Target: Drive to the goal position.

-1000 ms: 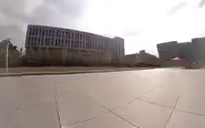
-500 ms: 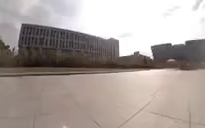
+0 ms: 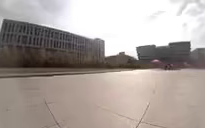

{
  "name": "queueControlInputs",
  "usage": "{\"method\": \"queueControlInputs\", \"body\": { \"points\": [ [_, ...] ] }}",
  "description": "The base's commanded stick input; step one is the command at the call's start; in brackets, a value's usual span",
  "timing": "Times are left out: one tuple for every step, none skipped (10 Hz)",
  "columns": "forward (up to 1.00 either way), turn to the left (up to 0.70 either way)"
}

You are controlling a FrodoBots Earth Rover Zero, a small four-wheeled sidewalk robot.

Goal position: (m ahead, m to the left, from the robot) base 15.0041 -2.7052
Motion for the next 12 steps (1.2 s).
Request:
{"method": "queueControlInputs", "body": {
  "points": [
    [1.0,0.02],
    [1.0,0.02],
    [1.0,0.02],
    [1.0,0.02],
    [1.0,0.02],
    [1.0,0.02],
    [1.0,0.02],
    [1.0,0.02],
    [1.0,0.02],
    [1.0,0.02],
    [1.0,0.02],
    [1.0,0.02]
  ]
}}
